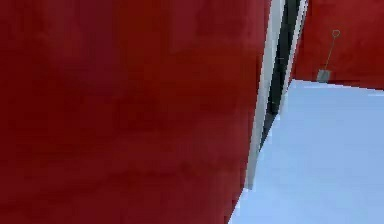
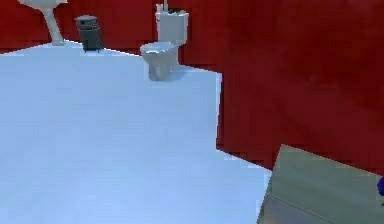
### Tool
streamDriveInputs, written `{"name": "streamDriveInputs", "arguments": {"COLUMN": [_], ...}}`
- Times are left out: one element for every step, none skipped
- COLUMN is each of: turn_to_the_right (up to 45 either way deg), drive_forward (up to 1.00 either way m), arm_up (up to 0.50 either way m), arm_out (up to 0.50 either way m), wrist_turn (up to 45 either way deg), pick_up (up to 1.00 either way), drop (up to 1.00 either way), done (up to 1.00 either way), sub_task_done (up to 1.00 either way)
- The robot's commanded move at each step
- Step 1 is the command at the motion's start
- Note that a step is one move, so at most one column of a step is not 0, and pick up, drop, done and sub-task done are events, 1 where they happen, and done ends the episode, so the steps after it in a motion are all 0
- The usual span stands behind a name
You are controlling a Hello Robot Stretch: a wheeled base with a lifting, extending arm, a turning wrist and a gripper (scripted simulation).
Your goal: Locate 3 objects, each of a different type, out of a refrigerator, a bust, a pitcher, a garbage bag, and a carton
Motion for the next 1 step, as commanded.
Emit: {"name": "streamDriveInputs", "arguments": {"turn_to_the_right": [45.0], "drive_forward": [0.00], "arm_up": [0.00], "arm_out": [0.00], "wrist_turn": [0.0], "pick_up": [0.00], "drop": [0.00], "done": [0.00], "sub_task_done": [0.00]}}
